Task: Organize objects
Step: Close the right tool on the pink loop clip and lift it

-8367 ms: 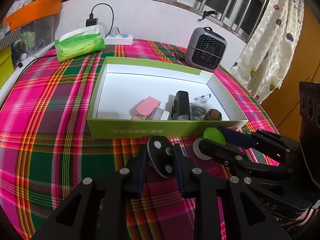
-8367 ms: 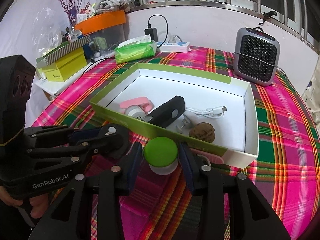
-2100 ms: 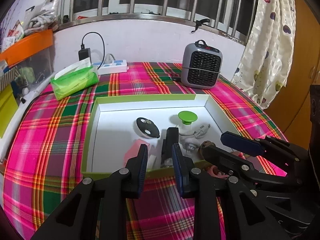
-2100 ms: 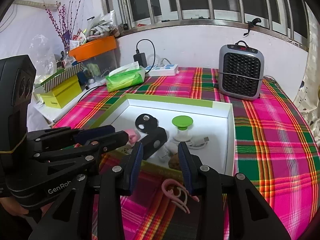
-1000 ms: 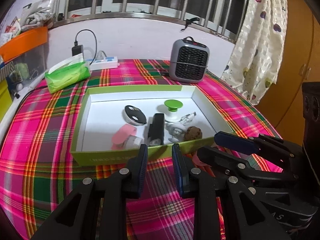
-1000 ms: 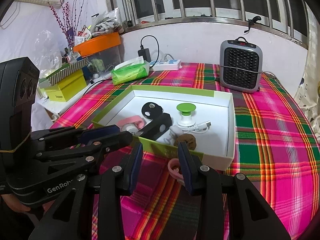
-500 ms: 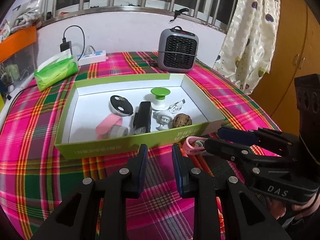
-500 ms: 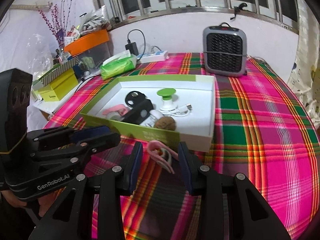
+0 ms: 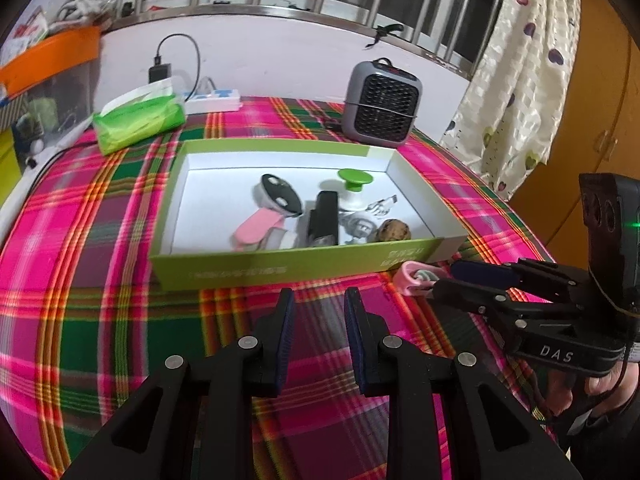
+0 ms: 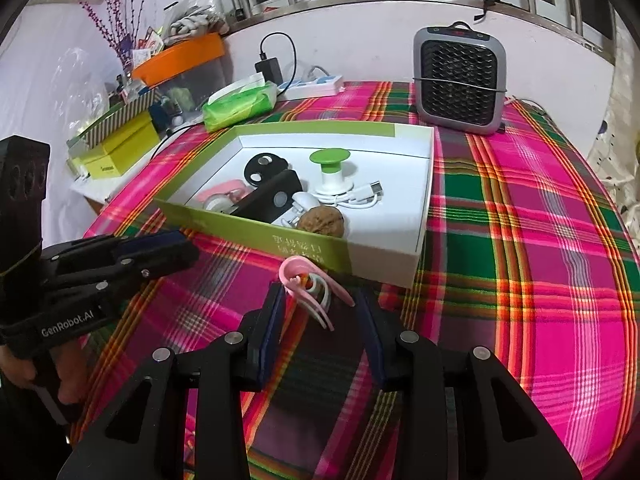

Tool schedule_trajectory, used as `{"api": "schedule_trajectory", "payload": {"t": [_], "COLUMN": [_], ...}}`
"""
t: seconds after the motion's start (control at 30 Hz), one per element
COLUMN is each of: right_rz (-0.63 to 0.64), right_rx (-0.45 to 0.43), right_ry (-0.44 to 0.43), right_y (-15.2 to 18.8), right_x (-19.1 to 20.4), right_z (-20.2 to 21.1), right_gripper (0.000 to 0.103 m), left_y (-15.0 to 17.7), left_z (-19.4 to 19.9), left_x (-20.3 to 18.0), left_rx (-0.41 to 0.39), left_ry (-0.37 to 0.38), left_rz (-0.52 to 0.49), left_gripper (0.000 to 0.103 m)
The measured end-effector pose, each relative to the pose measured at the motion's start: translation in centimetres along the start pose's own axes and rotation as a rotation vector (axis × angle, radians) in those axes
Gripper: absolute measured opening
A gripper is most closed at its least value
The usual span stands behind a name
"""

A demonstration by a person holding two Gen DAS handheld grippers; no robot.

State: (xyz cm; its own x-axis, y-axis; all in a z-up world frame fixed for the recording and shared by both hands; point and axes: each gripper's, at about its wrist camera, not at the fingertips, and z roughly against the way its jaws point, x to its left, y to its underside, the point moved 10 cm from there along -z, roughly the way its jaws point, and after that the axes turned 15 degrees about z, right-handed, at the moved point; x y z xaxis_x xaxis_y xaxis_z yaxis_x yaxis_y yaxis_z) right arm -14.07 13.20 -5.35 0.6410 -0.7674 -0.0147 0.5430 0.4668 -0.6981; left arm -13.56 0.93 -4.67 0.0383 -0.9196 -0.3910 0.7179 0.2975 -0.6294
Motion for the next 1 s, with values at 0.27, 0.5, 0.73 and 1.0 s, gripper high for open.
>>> {"api": "schedule_trajectory", "payload": {"t": [0.27, 0.5, 0.73, 1.0], "right_rz": [0.008, 0.042, 0.086, 0.104], "right_rx": [0.009, 0.022, 0.022, 0.051], "right_ry": [-0.008, -0.027, -0.06, -0.06], "right_y": [0.0, 0.0, 0.0, -0.2], "right_x": [-0.1, 0.6, 1.6, 1.9], "right_z": [-0.2, -0.6, -0.7, -1.5], "right_gripper": [0.043, 0.043, 0.043, 0.043], "left_y": [-0.4, -1.2, -1.0, -0.4], "left_z": [0.9, 1.3, 1.3, 0.8], "left_x": [2.5, 5.1, 5.5, 4.7], "left_rx": [-0.015, -0.031, -0.025, 0.002], "left_ry": [-0.007, -0.025, -0.026, -0.02], "left_rz": [0.07, 0.15, 0.154, 0.121], "left_gripper": [0.023, 0.023, 0.023, 0.023]}}
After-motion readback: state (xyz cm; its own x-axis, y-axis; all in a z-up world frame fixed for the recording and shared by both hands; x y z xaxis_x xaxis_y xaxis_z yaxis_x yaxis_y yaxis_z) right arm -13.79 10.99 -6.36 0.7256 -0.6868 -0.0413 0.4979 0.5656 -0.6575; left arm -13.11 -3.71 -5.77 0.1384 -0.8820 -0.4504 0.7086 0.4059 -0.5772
